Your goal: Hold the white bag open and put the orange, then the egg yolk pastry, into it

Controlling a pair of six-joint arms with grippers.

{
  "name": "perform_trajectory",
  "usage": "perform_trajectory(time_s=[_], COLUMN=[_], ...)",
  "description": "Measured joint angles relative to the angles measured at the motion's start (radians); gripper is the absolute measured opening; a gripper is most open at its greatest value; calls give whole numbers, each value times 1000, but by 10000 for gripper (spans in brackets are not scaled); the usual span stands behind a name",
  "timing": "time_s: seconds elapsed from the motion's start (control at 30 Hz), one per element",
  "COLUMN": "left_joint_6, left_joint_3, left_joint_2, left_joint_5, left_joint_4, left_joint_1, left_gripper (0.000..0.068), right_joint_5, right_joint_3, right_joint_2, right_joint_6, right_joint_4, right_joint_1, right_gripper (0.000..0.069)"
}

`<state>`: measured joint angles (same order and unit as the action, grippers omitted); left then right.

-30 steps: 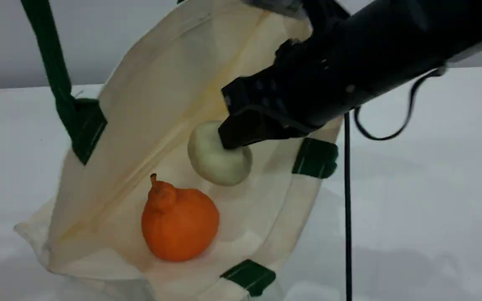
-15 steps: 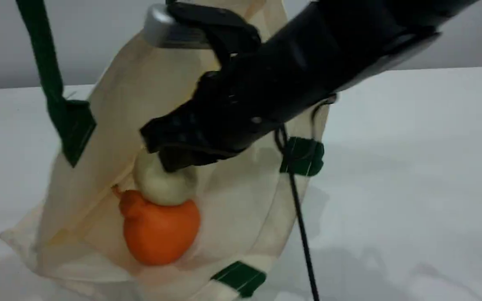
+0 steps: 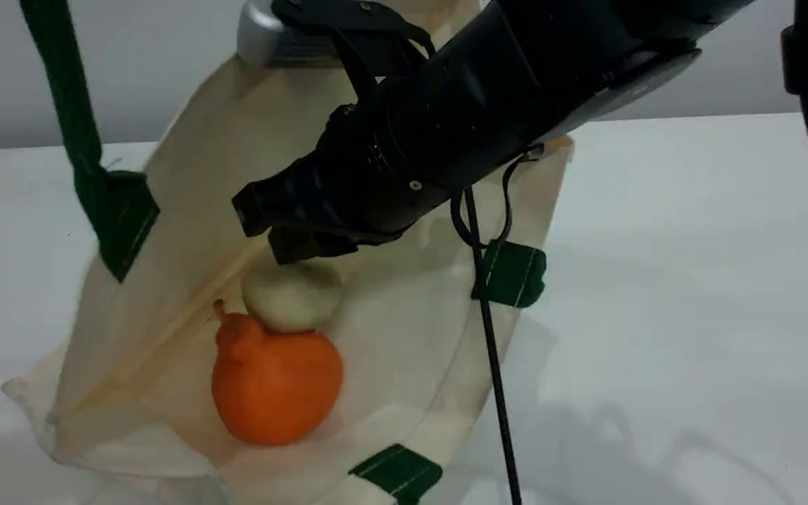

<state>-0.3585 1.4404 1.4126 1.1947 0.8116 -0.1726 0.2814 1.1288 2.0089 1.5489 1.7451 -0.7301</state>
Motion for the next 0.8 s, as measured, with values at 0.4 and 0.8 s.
perform_trajectory(time_s=[0.4,0.8], left_joint_6=[0,-2], left_joint_3=[0,-1], left_joint_2=[1,61], left_joint_5=[-53,-59], left_joint_4=[-48,-77], left_joint_1=[0,0], left_gripper=[71,73], right_joint_5=[6,-166], right_joint_3=[-16,-199], right_joint_2=[-34,-269], right_joint_6=[4,0], right_joint_4=[-1,-22], right_joint_1=[2,2], right_gripper=[414,415])
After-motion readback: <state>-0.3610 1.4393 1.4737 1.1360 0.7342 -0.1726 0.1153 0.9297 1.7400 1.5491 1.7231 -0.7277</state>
